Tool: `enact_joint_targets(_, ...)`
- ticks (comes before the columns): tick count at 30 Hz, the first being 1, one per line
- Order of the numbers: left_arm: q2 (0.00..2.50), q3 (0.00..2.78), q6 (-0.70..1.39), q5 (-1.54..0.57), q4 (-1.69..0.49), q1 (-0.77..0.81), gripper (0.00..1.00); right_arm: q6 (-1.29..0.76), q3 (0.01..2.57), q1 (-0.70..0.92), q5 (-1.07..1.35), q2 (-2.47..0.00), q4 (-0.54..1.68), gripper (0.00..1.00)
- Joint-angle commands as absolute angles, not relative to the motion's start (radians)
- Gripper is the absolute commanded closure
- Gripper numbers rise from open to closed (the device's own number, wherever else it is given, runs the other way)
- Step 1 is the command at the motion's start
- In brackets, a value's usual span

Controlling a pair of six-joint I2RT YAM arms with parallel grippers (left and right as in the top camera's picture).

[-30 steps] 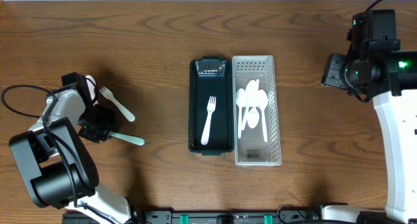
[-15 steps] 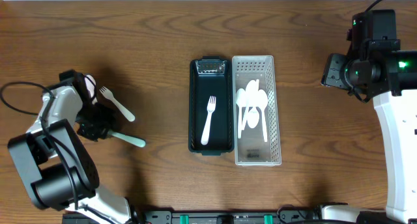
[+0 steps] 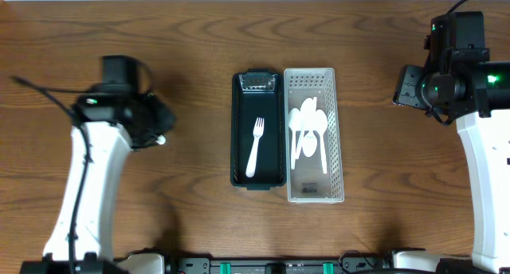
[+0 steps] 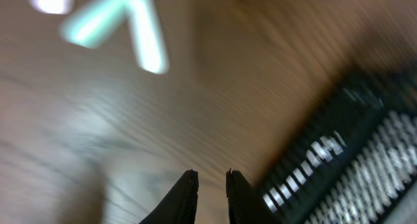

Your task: Pack container

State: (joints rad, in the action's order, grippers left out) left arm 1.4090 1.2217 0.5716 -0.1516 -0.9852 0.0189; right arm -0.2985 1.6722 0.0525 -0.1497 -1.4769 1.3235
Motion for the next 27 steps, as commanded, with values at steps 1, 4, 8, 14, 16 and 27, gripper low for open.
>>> enact_joint_targets(1,1.391,1.235,0.546,-0.099,-0.982,0.121,0.81,-0.282,1.666,0.047,-0.149,-1.478,1.325,0.39)
enact_joint_targets(4,1.391,1.235,0.546,-0.012,-0.982,0.171,0.81,-0.282,1.666,0.047,-0.149,-1.478,1.327,0.39)
enact_joint_targets(8,1.391,1.235,0.532,0.001,-0.976,0.146,0.75,-0.283,1.666,0.047,-0.149,-1.478,1.328,0.39)
enact_joint_targets(14,1.394,1.235,0.294,0.039,-0.913,0.056,0.43,-0.282,1.666,0.047,-0.121,-1.478,1.328,0.39)
enact_joint_targets(16,1.404,1.235,0.187,0.039,-0.879,0.017,0.38,-0.282,1.666,0.047,-0.121,-1.478,1.328,0.39)
enact_joint_targets(27,1.617,1.235,-0.123,0.038,-0.644,-0.107,0.32,-0.282,1.666,0.047,-0.123,-1.478,1.328,0.38)
